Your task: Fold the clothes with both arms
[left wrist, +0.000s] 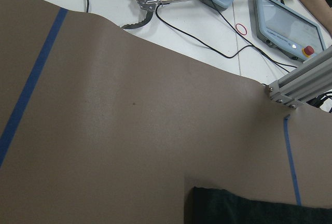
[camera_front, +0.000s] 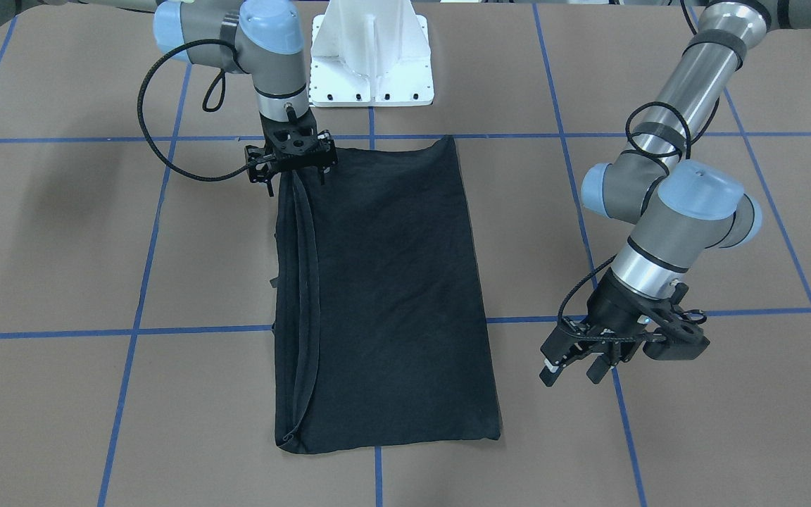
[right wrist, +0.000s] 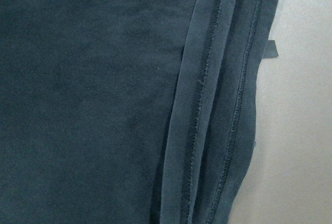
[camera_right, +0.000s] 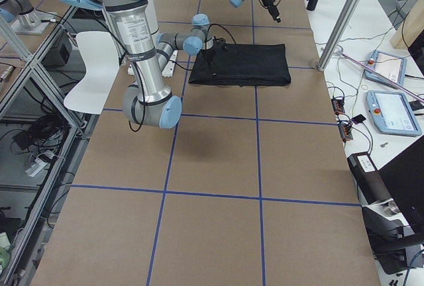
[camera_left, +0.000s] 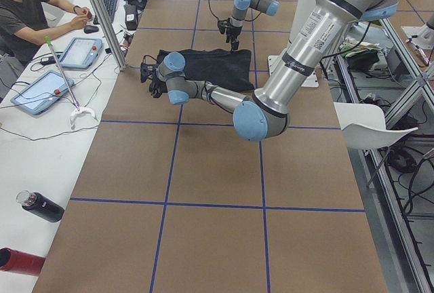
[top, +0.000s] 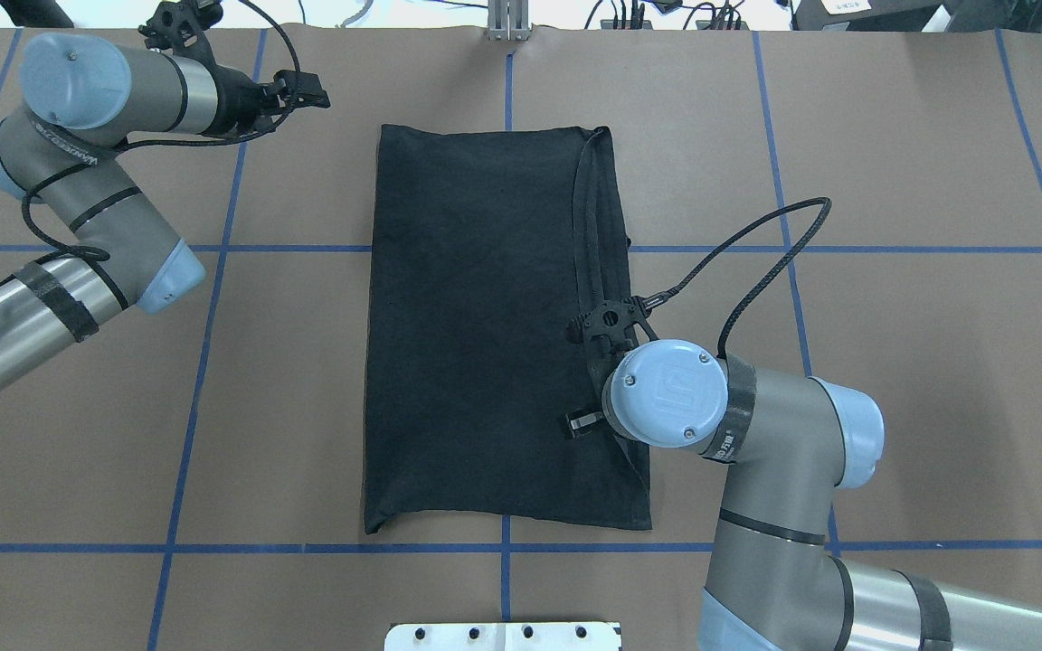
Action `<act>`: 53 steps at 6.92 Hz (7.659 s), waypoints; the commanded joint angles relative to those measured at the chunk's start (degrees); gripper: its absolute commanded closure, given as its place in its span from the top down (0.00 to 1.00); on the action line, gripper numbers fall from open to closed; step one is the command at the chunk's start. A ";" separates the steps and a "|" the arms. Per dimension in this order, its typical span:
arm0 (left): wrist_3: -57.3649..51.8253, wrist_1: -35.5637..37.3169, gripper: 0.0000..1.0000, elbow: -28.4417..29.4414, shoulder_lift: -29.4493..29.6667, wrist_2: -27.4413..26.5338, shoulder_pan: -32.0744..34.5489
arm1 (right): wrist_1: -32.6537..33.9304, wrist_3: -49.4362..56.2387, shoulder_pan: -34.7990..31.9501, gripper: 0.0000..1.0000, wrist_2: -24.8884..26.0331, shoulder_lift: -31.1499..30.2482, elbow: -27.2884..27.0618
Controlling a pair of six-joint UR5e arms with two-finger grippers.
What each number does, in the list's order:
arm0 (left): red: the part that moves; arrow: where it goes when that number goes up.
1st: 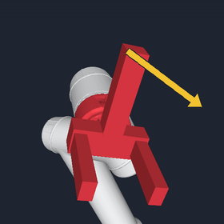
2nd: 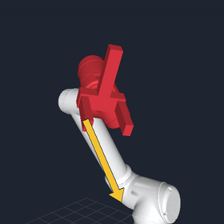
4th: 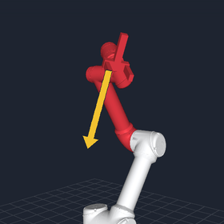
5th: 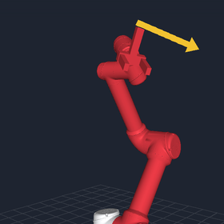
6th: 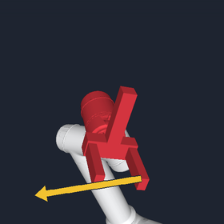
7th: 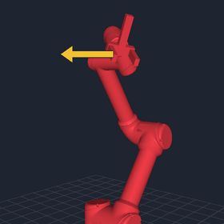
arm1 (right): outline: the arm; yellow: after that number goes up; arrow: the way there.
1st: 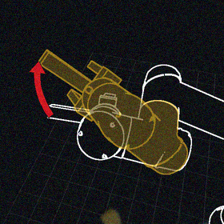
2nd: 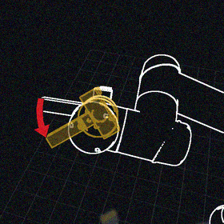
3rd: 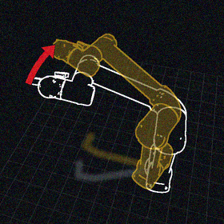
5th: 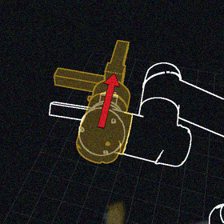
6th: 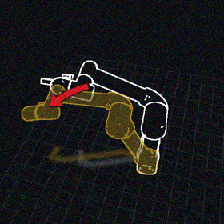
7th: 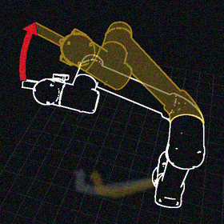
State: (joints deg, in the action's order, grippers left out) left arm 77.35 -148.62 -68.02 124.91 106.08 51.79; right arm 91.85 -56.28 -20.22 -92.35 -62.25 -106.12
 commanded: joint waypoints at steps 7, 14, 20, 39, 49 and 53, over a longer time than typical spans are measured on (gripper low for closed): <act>0.00 0.00 1.00 -0.10 0.16 0.00 -0.11 | 0.09 1.00 -1.48 0.98 -2.31 -1.29 2.58; 0.17 0.79 1.00 -1.24 0.07 1.14 -0.29 | -0.18 3.90 -7.36 0.98 -8.27 -4.38 1.71; 0.00 0.53 1.00 -0.89 -0.28 1.23 -0.38 | -0.79 5.22 -10.72 0.99 -7.51 12.82 16.95; 0.17 0.79 1.00 -1.33 -0.19 2.81 -0.46 | -0.97 8.82 -13.44 0.99 -13.21 4.50 14.89; -0.18 2.28 1.00 -11.17 -3.35 4.13 -0.29 | -15.73 8.03 -18.45 0.99 -13.12 13.73 30.07; -0.18 2.28 1.00 -11.61 -3.35 4.13 -0.20 | -16.96 8.82 -20.11 0.99 -13.56 15.14 34.39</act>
State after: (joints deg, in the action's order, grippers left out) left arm 77.17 -146.34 -79.44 121.59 110.22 51.58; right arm 74.91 -47.86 -39.58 -105.58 -47.24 -72.76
